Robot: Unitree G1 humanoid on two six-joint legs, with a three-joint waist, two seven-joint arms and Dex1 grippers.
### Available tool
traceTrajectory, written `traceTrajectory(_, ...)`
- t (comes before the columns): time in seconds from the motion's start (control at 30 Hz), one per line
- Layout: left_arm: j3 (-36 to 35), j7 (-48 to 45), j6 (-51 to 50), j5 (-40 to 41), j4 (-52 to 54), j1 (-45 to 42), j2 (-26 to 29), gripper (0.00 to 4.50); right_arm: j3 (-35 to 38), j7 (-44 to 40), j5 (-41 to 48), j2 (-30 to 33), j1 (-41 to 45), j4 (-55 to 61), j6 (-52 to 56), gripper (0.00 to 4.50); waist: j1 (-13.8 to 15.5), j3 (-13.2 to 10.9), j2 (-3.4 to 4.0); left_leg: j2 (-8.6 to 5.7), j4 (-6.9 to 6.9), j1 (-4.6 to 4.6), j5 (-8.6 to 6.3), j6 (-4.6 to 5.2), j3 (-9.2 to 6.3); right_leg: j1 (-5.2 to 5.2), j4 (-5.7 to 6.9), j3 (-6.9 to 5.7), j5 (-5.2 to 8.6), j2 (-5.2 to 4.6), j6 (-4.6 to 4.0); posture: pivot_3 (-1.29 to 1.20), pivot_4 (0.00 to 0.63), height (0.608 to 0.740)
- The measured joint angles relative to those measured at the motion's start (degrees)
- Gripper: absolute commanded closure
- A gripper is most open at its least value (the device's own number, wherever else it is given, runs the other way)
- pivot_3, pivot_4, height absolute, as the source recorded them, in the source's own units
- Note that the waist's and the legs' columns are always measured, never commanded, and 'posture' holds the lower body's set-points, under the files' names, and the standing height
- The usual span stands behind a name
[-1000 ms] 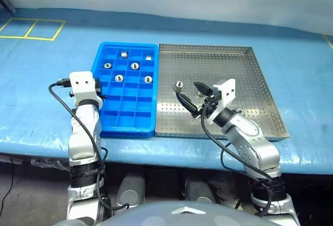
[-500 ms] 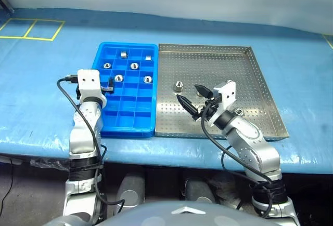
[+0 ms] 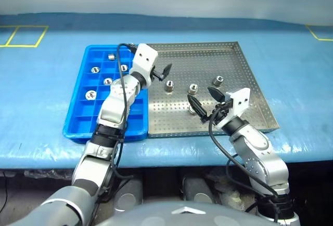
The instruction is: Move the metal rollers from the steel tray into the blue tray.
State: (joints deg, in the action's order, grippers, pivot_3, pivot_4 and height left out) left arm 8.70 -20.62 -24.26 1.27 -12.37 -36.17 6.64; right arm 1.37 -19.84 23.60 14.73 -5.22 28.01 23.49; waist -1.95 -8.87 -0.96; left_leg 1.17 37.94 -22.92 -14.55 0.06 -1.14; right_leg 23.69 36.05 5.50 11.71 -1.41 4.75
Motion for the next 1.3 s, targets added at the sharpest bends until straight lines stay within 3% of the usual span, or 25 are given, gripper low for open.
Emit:
traceTrajectory(0.23, 0.52, 1.77, -0.20, -1.72, -9.84, -3.28, -1.03, 0.10, 1.14, 1.61, -0.47, -0.58, -3.35, 1.68, -1.28, 0.00, -2.42, 0.00, 0.01, 0.00, -0.01, -0.02, -0.01, 0.01, 0.00, 0.03, 0.00, 0.02, 0.00, 0.00, 0.04, -0.15, 0.150, 0.740)
traceTrajectory(0.57, 1.21, 1.60, -5.81, -3.02, -14.74, -4.10, -2.11, 0.10, 1.38, 2.66, -0.75, -0.81, -4.73, 2.08, -2.28, 0.00, -3.78, 0.00, 0.01, 0.00, 0.00, -0.02, -0.01, 0.01, 0.00, 0.04, 0.02, 0.05, 0.03, 0.00, 0.13, -0.16, 0.150, 0.740)
traceTrajectory(0.67, 1.46, 1.76, -8.78, -3.36, -14.81, -4.11, -2.11, 0.67, 1.34, 2.66, -0.79, -0.93, -4.80, 2.08, -2.46, 0.00, -4.15, 0.00, 0.01, 0.00, 0.00, -0.02, -0.01, 0.01, 0.00, 0.04, 0.03, 0.05, 0.03, 0.00, 0.14, -0.16, 0.150, 0.740)
traceTrajectory(0.87, 1.33, 1.60, -10.97, -3.27, -14.76, -4.12, -2.02, 2.66, 1.36, 2.68, -0.84, -0.96, -4.83, 2.08, -3.38, 0.00, -4.65, 0.01, 0.02, 0.00, 0.00, 0.00, -0.01, 0.00, 0.00, 0.03, 0.05, 0.06, 0.02, 0.00, 0.15, -0.16, 0.150, 0.740)
traceTrajectory(0.9, 1.33, 1.58, -11.20, -3.28, -14.63, -4.12, -2.00, 2.79, 1.36, 2.68, -0.85, -0.97, -4.83, 2.08, -3.46, 0.00, -4.75, 0.01, 0.02, 0.00, 0.00, 0.01, -0.01, 0.01, 0.00, 0.02, 0.05, 0.06, 0.02, 0.00, 0.16, -0.15, 0.150, 0.740)
traceTrajectory(1.13, 0.31, 4.65, -7.68, -3.09, -7.25, 1.35, -2.99, 2.78, 1.15, 2.14, -0.75, -1.04, -3.54, 1.11, -3.61, 0.00, -4.51, 0.01, 0.03, 0.01, -0.03, -0.01, -0.01, 0.00, -0.01, 0.06, 0.07, 0.09, -0.06, -0.01, 0.05, -0.03, 0.150, 0.740)
traceTrajectory(1.3, -5.98, 12.90, -5.24, -1.03, 12.39, 10.28, -7.94, 2.78, -0.51, -0.68, -0.53, -0.76, 2.89, -3.90, -3.01, 0.00, -2.57, -0.01, 0.04, 0.04, -0.05, 0.03, -0.01, 0.00, -0.01, 0.06, 0.12, 0.12, -0.09, -0.02, 0.04, 0.11, 0.150, 0.740)
